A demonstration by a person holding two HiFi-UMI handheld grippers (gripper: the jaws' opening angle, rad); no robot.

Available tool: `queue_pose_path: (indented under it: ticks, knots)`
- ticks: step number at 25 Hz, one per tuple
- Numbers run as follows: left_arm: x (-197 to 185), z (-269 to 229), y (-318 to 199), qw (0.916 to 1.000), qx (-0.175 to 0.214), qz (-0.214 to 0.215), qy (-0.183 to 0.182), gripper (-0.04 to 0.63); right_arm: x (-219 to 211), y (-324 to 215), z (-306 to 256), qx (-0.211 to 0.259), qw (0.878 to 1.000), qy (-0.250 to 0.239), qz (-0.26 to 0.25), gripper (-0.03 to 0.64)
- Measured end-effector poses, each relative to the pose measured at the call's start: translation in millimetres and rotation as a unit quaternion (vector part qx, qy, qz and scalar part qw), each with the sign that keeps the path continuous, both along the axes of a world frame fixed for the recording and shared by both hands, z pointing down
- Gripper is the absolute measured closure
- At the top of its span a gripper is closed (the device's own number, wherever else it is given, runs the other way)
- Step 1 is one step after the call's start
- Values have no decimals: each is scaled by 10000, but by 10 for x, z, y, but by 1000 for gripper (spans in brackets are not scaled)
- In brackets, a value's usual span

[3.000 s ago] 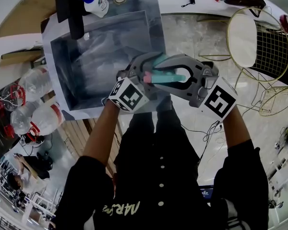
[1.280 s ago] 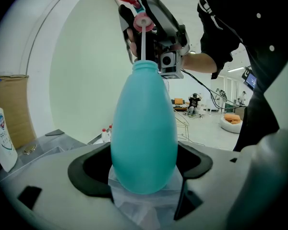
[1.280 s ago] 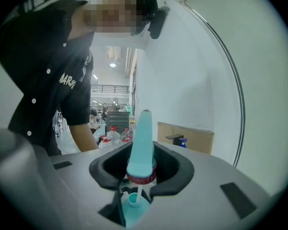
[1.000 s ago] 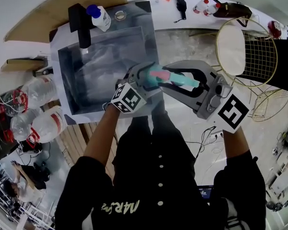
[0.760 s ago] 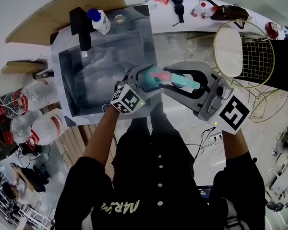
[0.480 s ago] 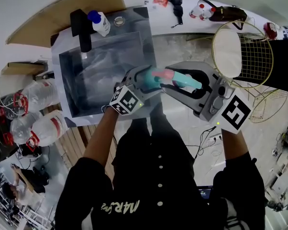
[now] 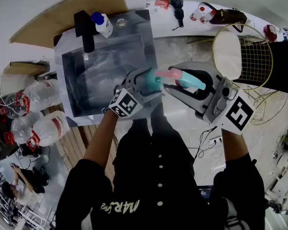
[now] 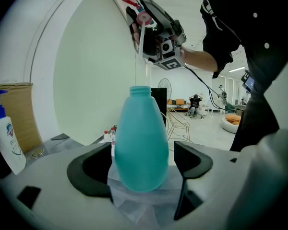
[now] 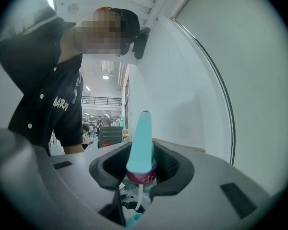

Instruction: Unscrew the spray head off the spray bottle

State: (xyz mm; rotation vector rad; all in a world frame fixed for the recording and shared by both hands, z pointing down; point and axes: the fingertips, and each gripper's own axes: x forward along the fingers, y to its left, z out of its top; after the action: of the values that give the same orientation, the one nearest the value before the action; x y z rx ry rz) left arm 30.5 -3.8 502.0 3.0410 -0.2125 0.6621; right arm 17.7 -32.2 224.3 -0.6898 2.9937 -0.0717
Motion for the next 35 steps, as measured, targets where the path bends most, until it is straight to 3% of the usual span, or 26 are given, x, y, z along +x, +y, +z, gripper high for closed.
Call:
queue_pose_path:
  ticks: [11,20,21,23,26,29,35]
  knots:
    - [-107,-136,36,9999,85,-98,-7,201,100,80,-190,29,9997,-168,150,482]
    - [-405,-530,37,9984,386,-400,126,206,365,160,-518,210,9960,-487,715,482]
    - [-458,-606,37,9977,456,-473,189,247,420,169,-525,221,9950,-500,835,482]
    - [-567,-788,32,9955,556,-658,391,404,554,187,-486,179,9925,-545,1079,482]
    - [-756,-1037,8,9914,696,-957,559,552,759,222,-282,41,9892,-451,1396,482]
    - [-927,-1186,-26,9863,912,-1283,486,571,871,238,-117,-37,9849,-318,1703,482]
    - [-1165,-1538,-37,9758,938,-1774,872,571,1009,286,70,-16,9736,-82,2282,482]
